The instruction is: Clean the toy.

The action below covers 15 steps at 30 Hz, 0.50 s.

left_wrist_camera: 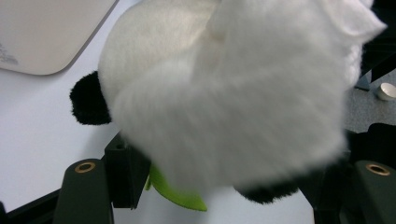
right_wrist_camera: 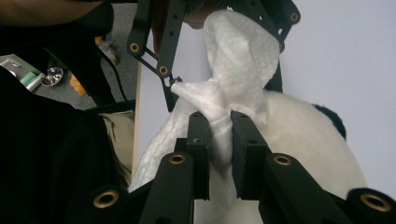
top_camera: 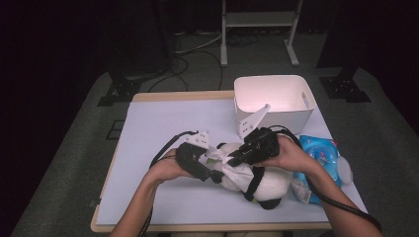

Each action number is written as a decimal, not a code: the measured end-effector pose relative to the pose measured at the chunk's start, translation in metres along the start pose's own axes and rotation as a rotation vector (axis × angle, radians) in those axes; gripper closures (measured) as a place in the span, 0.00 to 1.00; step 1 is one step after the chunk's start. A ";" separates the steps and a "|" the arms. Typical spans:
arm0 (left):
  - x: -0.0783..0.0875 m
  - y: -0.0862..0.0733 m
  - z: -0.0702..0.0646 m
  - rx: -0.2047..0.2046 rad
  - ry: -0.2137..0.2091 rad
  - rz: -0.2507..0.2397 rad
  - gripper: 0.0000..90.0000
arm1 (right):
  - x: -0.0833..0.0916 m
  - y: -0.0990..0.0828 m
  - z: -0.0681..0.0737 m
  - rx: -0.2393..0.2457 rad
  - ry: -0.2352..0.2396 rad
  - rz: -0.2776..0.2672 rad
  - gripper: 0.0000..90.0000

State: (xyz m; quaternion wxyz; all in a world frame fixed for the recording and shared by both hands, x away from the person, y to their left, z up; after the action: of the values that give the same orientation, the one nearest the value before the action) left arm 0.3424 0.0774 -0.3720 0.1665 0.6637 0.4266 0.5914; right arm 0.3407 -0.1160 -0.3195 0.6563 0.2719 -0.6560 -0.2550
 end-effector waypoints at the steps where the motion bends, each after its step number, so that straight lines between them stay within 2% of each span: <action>1: 0.000 0.000 0.000 -0.001 0.000 0.001 0.33 | -0.001 0.001 0.000 -0.001 0.002 -0.001 0.87; 6: 0.000 -0.004 0.002 0.002 -0.002 0.009 0.33 | 0.003 -0.002 -0.002 -0.009 -0.005 0.008 0.87; 15: -0.002 -0.021 0.007 0.027 -0.008 0.025 0.32 | 0.014 -0.033 -0.008 -0.089 -0.041 0.053 0.87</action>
State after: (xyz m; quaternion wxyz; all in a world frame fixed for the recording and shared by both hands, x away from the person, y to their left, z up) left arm 0.3415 0.0898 -0.3905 0.1517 0.6736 0.4255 0.5850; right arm 0.3494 -0.1494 -0.3322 0.6607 0.2195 -0.6644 -0.2718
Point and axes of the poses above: each handheld gripper's, and its own axes: x roughly backward along the jaws, y roughly out of its top, z roughly to its left, the point moved 2 cm from there along -x, roughly forward along the jaws, and after that the axes turned 10 degrees about x, right-handed, at the moved point
